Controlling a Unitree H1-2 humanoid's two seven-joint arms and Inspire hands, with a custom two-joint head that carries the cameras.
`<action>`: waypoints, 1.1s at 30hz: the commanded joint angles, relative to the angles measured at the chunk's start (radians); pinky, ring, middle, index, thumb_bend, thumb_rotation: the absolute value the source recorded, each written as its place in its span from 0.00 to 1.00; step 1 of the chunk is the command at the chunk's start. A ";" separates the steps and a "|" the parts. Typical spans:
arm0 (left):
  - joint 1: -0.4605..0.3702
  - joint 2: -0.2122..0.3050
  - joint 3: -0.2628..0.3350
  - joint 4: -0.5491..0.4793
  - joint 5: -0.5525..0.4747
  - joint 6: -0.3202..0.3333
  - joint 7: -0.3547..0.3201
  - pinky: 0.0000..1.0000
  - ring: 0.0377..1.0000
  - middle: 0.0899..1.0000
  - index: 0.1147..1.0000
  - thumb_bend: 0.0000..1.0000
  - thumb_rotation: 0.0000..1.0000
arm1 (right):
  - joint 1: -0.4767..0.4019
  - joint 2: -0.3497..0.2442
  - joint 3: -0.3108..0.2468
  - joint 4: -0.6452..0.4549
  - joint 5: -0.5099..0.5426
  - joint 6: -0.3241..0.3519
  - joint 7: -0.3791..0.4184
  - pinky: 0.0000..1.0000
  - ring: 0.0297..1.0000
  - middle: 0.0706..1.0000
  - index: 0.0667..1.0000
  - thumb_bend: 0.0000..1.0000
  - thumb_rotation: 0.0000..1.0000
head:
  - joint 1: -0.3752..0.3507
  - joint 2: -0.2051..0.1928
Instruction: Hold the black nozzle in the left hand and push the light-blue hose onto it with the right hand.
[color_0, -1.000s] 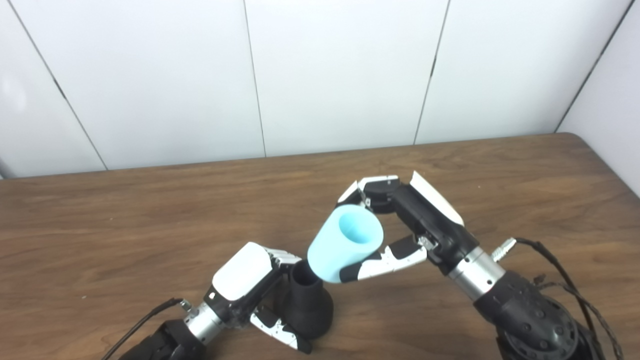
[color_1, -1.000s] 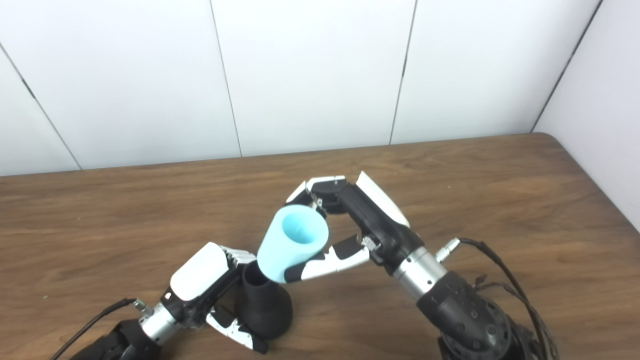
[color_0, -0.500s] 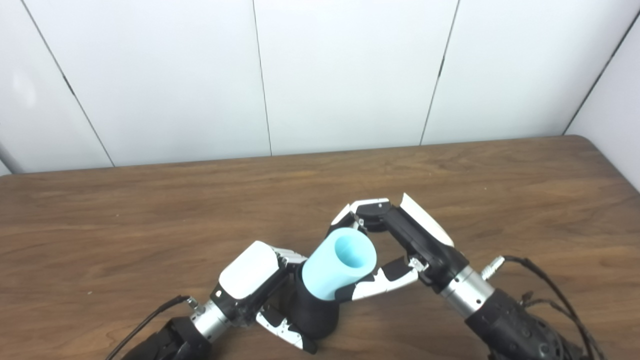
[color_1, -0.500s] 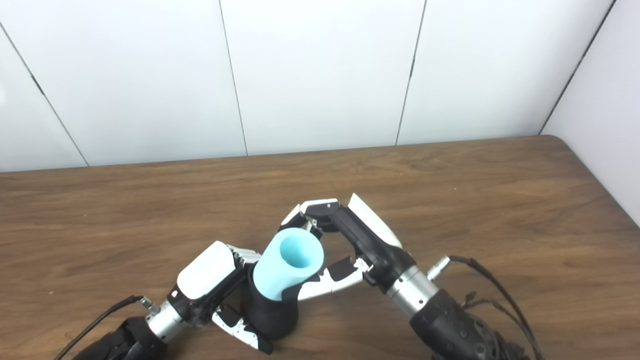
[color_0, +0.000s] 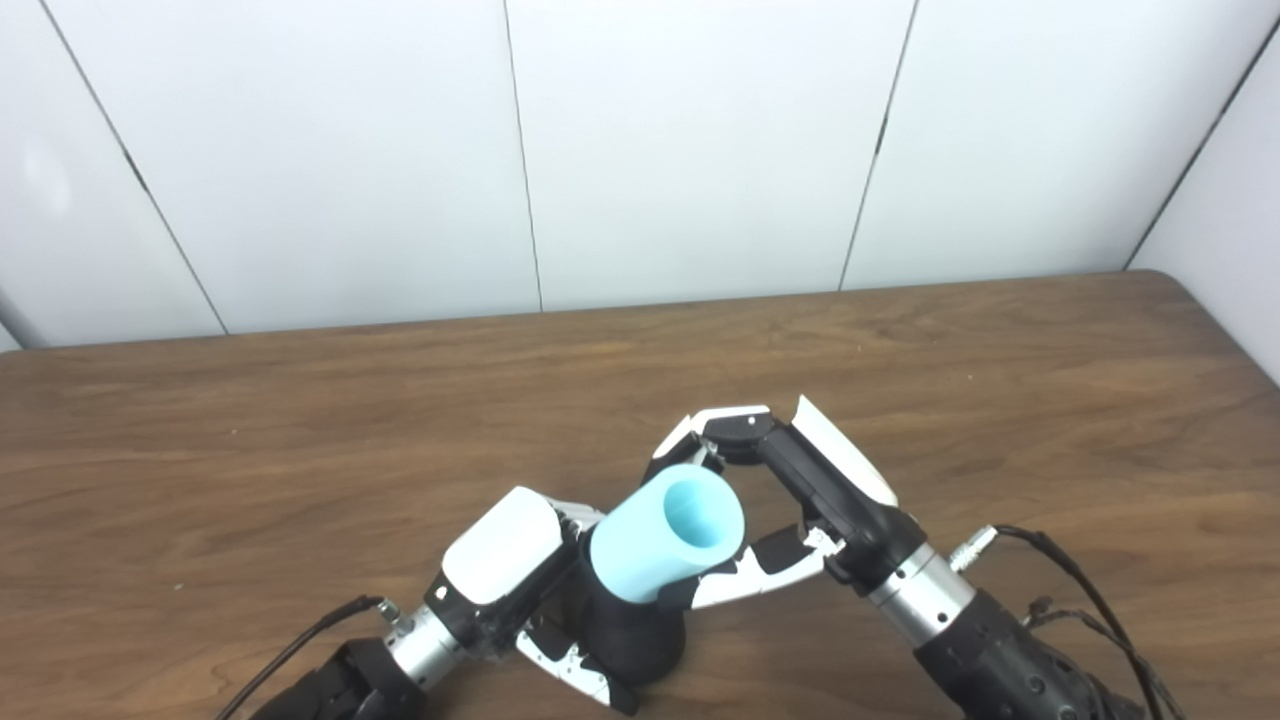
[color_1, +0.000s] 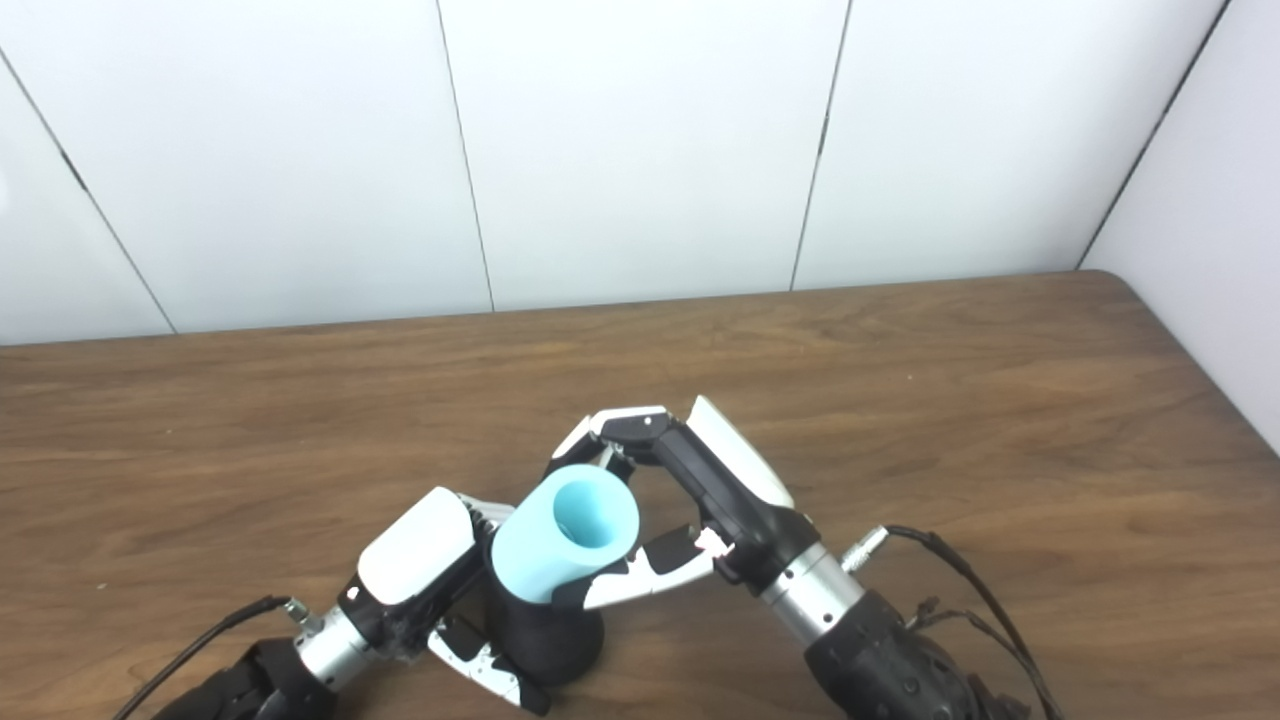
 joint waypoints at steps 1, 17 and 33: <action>0.123 -0.031 -0.089 0.047 0.012 -0.015 -0.078 0.40 0.48 0.45 0.40 0.52 0.00 | -0.022 -0.002 0.005 -0.008 -0.013 -0.052 -0.004 0.35 0.43 0.48 0.44 0.50 0.00 | -0.001 0.001; 0.103 -0.022 -0.110 0.090 0.010 -0.015 -0.068 0.40 0.49 0.45 0.40 0.52 0.00 | -0.060 -0.032 -0.034 -0.075 -0.036 -0.003 0.054 0.30 0.39 0.50 0.47 0.49 0.00 | -0.039 -0.003; 0.094 -0.023 -0.104 0.090 0.118 -0.015 -0.058 0.40 0.50 0.45 0.40 0.52 0.00 | -0.088 -0.075 -0.063 -0.135 -0.036 0.065 0.118 0.28 0.38 0.50 0.47 0.49 0.00 | -0.051 -0.006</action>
